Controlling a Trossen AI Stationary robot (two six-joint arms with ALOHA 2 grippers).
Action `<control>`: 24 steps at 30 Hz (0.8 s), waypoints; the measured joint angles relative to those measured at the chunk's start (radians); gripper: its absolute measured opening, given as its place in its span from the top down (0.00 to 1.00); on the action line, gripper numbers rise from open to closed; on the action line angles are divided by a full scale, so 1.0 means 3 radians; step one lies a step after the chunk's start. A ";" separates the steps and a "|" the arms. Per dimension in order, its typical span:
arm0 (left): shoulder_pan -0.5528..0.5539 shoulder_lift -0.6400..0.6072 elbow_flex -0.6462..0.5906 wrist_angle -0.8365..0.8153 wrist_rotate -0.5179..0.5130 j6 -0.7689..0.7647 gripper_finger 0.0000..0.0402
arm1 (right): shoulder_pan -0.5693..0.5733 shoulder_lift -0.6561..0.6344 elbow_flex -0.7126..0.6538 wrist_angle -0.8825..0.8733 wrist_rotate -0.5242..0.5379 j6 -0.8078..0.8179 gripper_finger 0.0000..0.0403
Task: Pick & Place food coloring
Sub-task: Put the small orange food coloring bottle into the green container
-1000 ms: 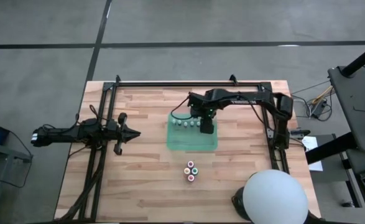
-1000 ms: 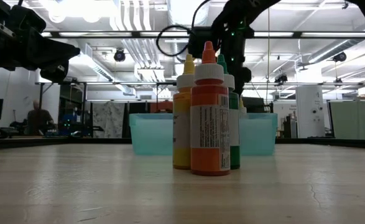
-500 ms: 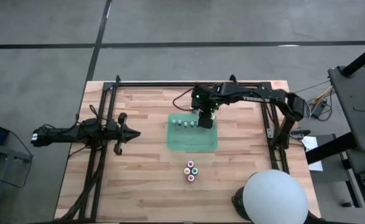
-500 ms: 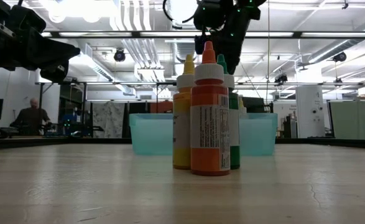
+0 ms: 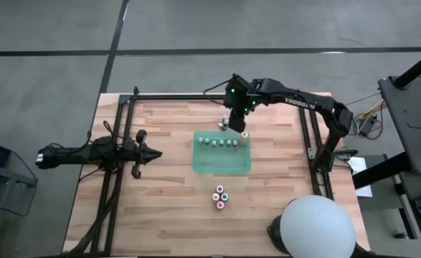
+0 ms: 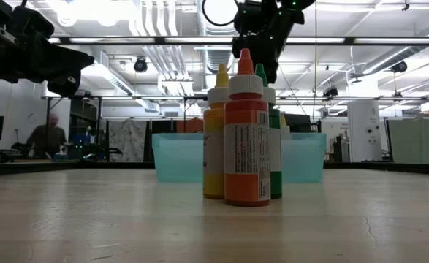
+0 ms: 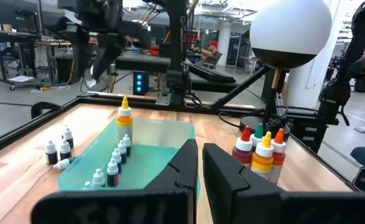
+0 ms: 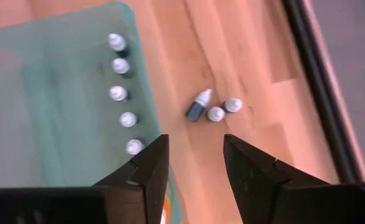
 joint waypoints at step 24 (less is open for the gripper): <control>-0.0001 0.0000 -0.0001 -0.0001 0.0000 0.0000 1.00 | -0.0231 0.0275 -0.0006 -0.0007 -0.0099 0.0827 0.66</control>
